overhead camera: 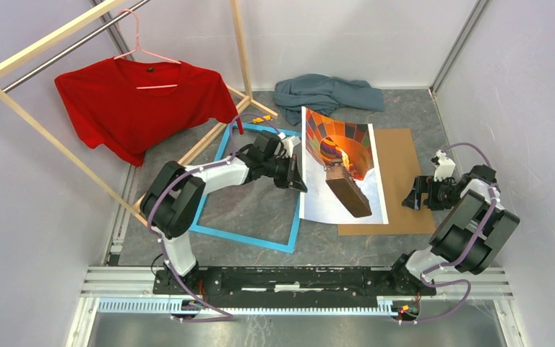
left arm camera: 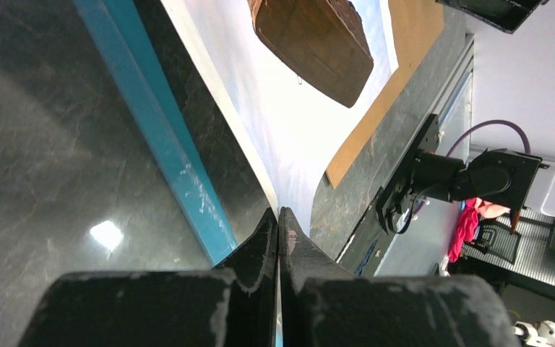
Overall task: Take the photo out of the frame
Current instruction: Move the photo to the photo frame.
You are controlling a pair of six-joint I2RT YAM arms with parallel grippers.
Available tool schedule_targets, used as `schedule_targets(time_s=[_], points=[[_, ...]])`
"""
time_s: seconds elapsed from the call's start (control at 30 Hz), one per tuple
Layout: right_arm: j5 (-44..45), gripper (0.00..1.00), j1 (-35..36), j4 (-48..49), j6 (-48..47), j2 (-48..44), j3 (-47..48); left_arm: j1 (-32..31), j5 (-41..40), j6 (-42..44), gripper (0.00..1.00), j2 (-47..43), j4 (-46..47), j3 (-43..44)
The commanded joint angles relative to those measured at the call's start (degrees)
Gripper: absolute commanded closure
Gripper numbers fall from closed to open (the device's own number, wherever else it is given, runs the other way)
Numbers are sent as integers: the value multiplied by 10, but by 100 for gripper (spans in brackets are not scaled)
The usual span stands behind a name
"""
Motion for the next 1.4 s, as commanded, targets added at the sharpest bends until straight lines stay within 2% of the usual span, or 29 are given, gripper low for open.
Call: schedule_targets(time_s=[0.0, 0.33, 0.53, 0.77, 1.13, 1.3, 1.37], points=[[-4, 2, -4, 6, -4, -1, -5, 14, 23, 54, 97, -50, -23, -18], [-10, 2, -4, 2, -6, -1, -5, 55, 26, 99, 97, -98, -85, -59], [-11, 2, -4, 0, -6, -5, -6, 58, 33, 97, 97, -119, -78, -80], [-12, 2, -4, 1, -7, -6, -6, 64, 56, 127, 96, -130, -112, -84], [-14, 2, -4, -2, -7, -11, -7, 78, 39, 127, 95, -162, -99, -117], [-18, 2, -4, -3, -9, -13, -6, 83, 31, 128, 81, -165, -98, -124], [-18, 2, -4, -4, -11, -12, -6, 85, 30, 132, 69, -164, -99, -124]])
